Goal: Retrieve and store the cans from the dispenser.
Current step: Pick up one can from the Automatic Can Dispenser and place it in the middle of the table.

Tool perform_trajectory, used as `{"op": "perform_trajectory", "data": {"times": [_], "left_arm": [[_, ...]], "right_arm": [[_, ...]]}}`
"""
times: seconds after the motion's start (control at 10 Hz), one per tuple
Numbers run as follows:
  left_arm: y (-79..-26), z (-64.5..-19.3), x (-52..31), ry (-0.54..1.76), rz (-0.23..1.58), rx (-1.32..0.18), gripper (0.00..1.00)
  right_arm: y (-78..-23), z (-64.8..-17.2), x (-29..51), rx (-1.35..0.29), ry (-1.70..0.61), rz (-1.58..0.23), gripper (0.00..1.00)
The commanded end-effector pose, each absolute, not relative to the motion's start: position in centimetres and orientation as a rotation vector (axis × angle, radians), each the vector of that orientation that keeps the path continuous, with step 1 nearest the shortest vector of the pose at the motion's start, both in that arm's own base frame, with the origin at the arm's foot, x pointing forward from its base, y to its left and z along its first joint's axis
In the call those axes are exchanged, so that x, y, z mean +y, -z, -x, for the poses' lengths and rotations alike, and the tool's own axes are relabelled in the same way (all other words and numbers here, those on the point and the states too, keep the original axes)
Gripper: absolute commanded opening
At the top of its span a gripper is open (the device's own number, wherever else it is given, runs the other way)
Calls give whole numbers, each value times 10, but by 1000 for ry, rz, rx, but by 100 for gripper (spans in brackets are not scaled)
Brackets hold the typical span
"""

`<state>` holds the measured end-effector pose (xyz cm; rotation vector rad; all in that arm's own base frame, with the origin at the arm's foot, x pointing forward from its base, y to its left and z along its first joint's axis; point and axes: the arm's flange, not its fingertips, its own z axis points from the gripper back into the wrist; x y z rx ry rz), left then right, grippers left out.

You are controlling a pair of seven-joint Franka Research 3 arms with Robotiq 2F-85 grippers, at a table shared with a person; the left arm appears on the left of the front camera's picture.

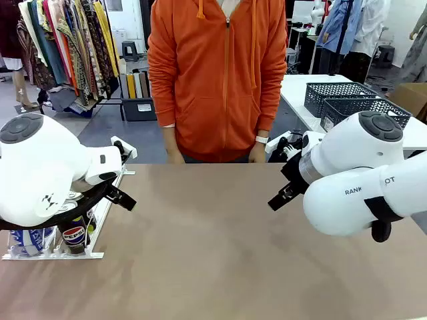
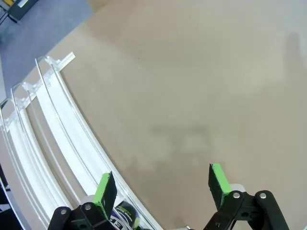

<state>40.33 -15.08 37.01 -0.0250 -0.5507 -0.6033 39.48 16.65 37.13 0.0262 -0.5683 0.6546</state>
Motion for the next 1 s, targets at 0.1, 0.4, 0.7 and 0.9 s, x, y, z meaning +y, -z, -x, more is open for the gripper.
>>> {"op": "perform_trajectory", "data": {"times": [0.1, 0.4, 0.7, 0.9], "left_arm": [[-370, -403, -151, 603, 25, -551, 100], [-370, -403, -151, 603, 25, -551, 100], [-370, -403, -151, 603, 25, -551, 100], [-370, -403, -151, 603, 25, -551, 100]], "right_arm": [[-371, -395, 166, -568, -655, -26, 100], [-371, -395, 166, -568, -655, -26, 100], [-371, -395, 166, -568, -655, -26, 100], [-371, -395, 166, -568, -655, -26, 100]]}}
